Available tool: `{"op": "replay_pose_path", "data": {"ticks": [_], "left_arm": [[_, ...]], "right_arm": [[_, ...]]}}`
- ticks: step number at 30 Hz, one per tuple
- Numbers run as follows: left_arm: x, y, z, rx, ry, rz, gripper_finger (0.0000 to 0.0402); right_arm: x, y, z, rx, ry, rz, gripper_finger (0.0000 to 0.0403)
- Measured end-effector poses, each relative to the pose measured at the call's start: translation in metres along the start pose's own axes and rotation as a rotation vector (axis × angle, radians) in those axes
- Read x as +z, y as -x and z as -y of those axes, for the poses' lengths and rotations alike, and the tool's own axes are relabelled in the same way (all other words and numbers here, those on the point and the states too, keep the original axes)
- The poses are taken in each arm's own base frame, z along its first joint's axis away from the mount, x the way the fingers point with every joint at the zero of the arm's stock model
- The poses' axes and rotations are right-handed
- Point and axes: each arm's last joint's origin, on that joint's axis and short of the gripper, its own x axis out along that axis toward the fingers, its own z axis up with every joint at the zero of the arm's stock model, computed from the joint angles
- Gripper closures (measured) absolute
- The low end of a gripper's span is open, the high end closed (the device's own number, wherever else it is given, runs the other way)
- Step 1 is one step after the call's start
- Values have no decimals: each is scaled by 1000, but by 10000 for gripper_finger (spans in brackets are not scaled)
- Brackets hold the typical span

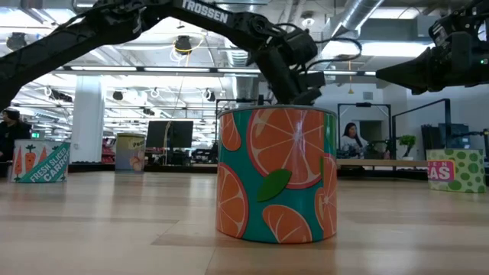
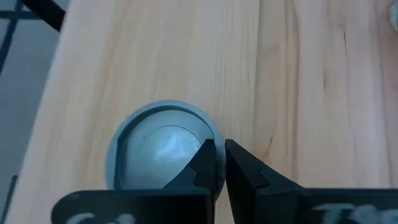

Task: Pick and place cans onto a shelf
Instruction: Put the small canned corn on the shelf

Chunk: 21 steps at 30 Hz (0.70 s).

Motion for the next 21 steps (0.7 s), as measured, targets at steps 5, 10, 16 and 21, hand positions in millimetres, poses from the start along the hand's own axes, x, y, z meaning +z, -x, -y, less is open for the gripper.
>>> {"op": "replay_pose_path", "data": {"ticks": [5,10,16,21], "left_arm": [[-1,-2,0,1,6,-9,399],[-1,-2,0,14,7,-9,388],[-1,-3,0,15,8,-12,359],[0,-1,0,36,9,-18,341]], "right_arm": [[0,0,0,0,0,0,364],[0,0,0,0,0,-1,364],[0,0,0,0,0,-1,364],[0,0,0,0,0,-1,364]]}}
